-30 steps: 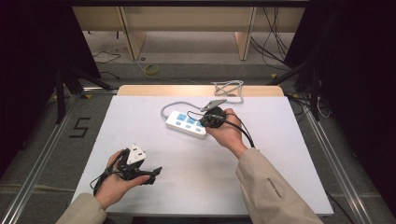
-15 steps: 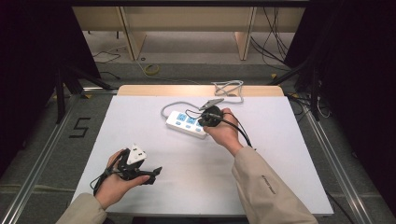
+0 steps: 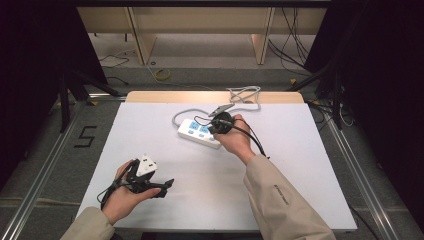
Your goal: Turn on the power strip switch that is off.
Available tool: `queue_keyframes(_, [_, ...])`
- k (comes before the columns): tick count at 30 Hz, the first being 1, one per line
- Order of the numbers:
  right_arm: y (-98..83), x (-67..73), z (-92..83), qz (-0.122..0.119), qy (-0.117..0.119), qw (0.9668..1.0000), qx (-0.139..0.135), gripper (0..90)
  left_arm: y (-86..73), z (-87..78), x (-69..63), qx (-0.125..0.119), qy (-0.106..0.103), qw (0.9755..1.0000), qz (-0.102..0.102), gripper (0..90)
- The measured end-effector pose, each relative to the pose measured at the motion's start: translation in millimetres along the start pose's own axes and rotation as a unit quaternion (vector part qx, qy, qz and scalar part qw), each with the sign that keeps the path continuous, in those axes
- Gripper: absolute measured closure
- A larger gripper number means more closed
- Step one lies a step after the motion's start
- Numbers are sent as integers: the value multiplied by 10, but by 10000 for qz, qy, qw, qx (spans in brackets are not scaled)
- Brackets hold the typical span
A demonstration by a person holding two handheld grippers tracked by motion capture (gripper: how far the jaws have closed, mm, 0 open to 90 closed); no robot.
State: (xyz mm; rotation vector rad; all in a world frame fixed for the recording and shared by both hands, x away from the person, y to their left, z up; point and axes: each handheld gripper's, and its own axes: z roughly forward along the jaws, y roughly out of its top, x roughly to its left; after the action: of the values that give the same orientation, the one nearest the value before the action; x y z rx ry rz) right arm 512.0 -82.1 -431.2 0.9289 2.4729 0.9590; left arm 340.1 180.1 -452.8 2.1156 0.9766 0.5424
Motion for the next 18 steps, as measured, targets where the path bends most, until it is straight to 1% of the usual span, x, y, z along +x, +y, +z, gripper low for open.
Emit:
queue_keyframes(2, [14, 6, 14, -51, -28, 10000, 7, 900, 1, -4, 2, 2, -6, 10000, -11, 159])
queue_keyframes(5, [34, 16, 37, -30, -28, 10000, 24, 900, 2, -2, 0, -3, -9, 10000, -9, 159])
queue_keyframes(6, [39, 16, 45, -65, -19, 10000, 27, 900, 2, 0, -3, -14, -12, 10000, -21, 159])
queue_keyframes(10, [79, 42, 73, -70, -9, 9999, 89, 900, 4, -1, -7, 3, -19, 10000, -17, 159])
queue_keyframes(11, [86, 44, 85, -117, 2, 9999, 77, 900, 4, -1, -8, 3, -20, 10000, -15, 159])
queue_keyframes(13, [97, 57, 100, -119, 2, 9999, 92, 900, 2, -1, -8, -9, -21, 10000, -17, 159])
queue_keyframes(14, [101, 67, 109, -73, -6, 9999, 101, 900, 2, -1, -5, -13, -17, 10000, -10, 159])
queue_keyframes(15, [102, 66, 120, -114, 5, 9999, 106, 900, 2, -1, -4, -15, -15, 10000, -11, 159])
queue_keyframes(18, [106, 71, 154, -128, 18, 9998, 125, 900, 2, 1, -4, -9, -21, 10000, -7, 159])
